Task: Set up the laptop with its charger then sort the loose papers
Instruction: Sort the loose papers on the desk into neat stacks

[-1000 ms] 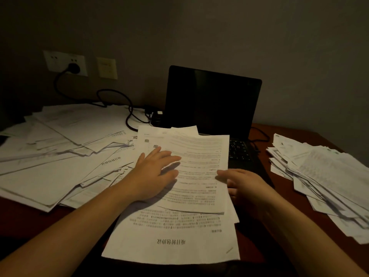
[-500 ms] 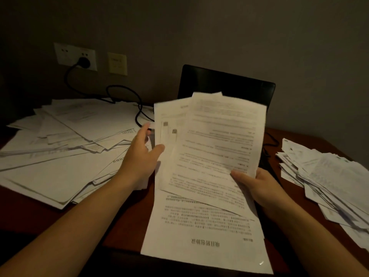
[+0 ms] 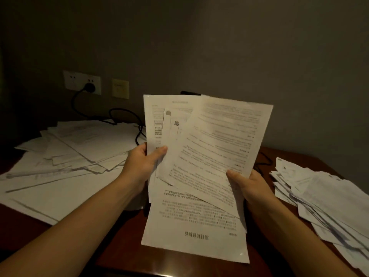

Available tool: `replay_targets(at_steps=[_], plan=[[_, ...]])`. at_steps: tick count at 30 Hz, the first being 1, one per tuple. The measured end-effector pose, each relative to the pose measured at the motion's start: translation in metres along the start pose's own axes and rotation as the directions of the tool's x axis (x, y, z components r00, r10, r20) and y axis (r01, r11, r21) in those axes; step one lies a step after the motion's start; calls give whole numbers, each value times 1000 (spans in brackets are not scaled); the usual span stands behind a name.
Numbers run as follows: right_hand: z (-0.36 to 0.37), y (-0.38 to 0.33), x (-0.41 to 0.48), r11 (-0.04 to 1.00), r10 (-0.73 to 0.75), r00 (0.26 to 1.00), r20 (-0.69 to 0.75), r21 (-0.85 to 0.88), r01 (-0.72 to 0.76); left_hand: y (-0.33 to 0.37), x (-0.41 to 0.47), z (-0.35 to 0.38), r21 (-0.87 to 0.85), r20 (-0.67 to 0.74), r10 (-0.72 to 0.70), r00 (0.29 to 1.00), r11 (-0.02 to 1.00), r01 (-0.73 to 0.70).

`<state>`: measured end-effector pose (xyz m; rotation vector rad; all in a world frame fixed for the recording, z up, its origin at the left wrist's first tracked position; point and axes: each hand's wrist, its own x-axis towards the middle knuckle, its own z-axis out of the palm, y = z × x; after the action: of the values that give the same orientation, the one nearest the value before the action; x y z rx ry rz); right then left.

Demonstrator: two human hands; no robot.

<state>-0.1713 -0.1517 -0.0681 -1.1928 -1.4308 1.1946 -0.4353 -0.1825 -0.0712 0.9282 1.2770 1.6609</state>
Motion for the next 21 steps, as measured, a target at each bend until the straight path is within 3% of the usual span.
replay_targets(at_steps=[8, 15, 21], plan=[[9, -51, 11, 960, -271, 959, -85, 44, 276, 52, 5, 13, -6, 78, 284, 956, 959, -284], [16, -18, -1, 981, -186, 981, -58, 54, 189, 20, -13, 2, 58, 46, 159, 986, 985, -162], [12, -18, -4, 976, -201, 978, -49, 78, 204, 25, -18, 2, 59, 93, 169, 981, 983, -174]])
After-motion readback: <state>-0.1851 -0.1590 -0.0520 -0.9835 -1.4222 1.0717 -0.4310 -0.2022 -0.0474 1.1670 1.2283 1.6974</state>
